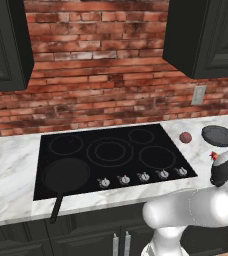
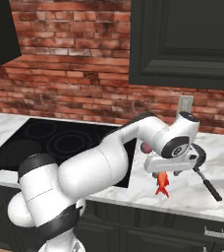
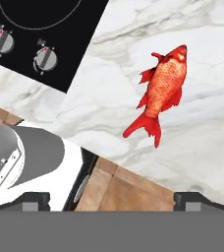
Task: Place both pans onto different burners. Then place the onion and the fish on different pans.
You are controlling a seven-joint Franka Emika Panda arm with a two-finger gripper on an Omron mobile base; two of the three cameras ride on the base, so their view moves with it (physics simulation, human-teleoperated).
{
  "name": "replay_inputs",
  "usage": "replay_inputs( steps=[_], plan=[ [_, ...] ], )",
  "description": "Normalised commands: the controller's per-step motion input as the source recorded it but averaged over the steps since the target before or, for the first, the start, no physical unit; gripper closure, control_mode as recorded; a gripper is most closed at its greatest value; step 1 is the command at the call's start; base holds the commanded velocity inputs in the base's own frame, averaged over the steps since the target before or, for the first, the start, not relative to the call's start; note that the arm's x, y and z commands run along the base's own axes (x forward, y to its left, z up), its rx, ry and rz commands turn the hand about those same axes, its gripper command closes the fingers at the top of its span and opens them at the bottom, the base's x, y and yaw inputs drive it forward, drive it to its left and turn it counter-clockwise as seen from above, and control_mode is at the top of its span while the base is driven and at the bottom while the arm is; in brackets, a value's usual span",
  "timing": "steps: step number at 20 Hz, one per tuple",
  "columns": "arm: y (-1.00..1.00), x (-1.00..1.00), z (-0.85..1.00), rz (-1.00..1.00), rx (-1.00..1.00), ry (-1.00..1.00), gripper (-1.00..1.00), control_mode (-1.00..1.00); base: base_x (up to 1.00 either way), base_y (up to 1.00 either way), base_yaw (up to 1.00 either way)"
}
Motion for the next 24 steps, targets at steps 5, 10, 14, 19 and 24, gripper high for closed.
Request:
replay_inputs(
  steps=[5,10,14,19,24],
  plan=[
    [-0.31,0.34,-0.22,0.00,0.00,-0.03,-1.00,-1.00,0.00,0.00,0.00],
    [-0.31,0.34,-0.10,0.00,0.00,-0.09,-1.00,-1.00,0.00,0.00,0.00],
    [-0.52,0.11,-0.09,0.00,0.00,-0.03,-1.00,-1.00,0.00,0.00,0.00],
    [-0.44,0.05,-0.01,-0.04,-0.01,0.00,-1.00,-1.00,0.00,0.00,0.00],
    [-0.29,0.23,-0.01,-0.09,-0.03,0.00,-1.00,-1.00,0.00,0.00,0.00]
  ],
)
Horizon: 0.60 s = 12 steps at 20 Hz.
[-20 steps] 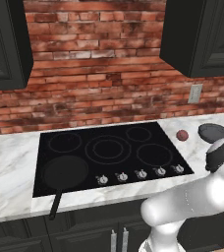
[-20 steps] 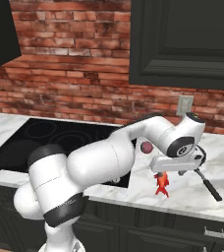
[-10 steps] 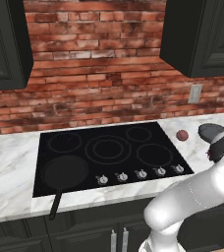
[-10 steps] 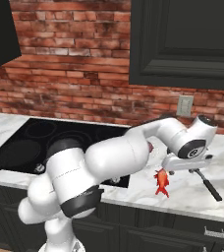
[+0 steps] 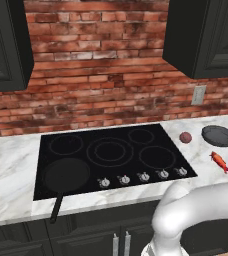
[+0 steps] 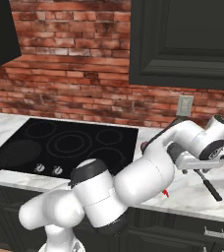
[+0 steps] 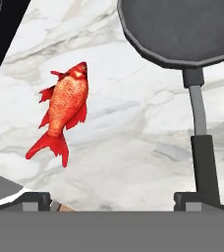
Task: Place both pans onto different burners. Then place the onion and the fish on different pans.
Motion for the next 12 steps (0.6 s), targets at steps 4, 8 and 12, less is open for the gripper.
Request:
replay_inputs(
  steps=[4,8,12],
  plan=[
    [-0.10,0.39,-0.06,-0.15,-0.06,0.00,-1.00,-1.00,0.00,0.00,0.00],
    [-0.15,0.40,-0.25,-0.17,-0.05,0.00,-1.00,-1.00,0.00,0.00,0.00],
    [-0.31,0.05,-0.34,-0.09,-0.01,0.00,-1.00,-1.00,0.00,0.00,0.00]
  ],
)
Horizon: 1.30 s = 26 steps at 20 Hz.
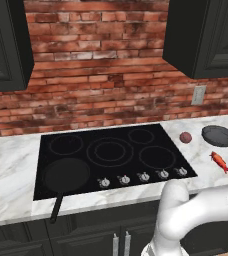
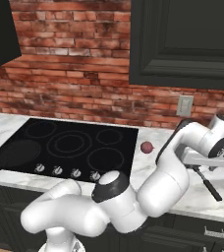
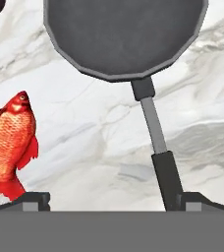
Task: Place both pans onto different burners. Then place the onion and the fish on different pans.
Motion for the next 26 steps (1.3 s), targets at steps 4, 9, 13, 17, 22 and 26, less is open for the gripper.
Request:
replay_inputs(
  steps=[4,9,13,17,22,26],
  plan=[
    [-0.44,0.00,-0.34,0.00,0.00,0.00,-1.00,-1.00,0.00,0.00,0.00],
    [-0.28,0.01,-0.17,0.06,0.00,0.00,-1.00,-1.00,0.00,0.00,0.00],
    [-0.17,0.03,-0.13,0.08,0.00,0.00,-1.00,-1.00,0.00,0.00,0.00],
    [-0.18,0.12,-0.22,0.08,0.00,0.00,-1.00,-1.00,0.00,0.00,0.00],
    [-0.16,0.10,-0.25,0.07,0.00,0.00,-1.00,-1.00,0.00,0.00,0.00],
    [-0.04,0.00,-0.03,0.03,0.00,0.00,-1.00,-1.00,0.00,0.00,0.00]
  ],
)
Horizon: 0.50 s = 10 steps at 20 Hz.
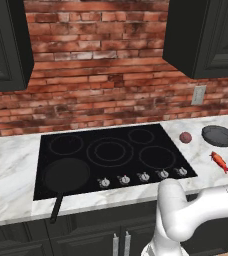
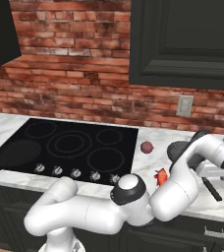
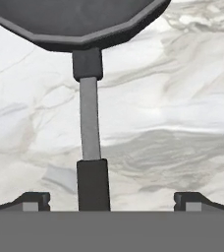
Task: Place both pans onto different burners. Then place the onion and the fish on different pans.
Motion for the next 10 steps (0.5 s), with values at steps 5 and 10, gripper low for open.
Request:
replay_inputs(
  steps=[5,10],
  plan=[
    [0.00,0.00,-0.22,0.02,0.00,0.00,-1.00,-1.00,0.00,0.00,0.00],
    [0.00,0.00,-0.36,0.00,0.00,0.00,-1.00,-1.00,0.00,0.00,0.00]
  ],
)
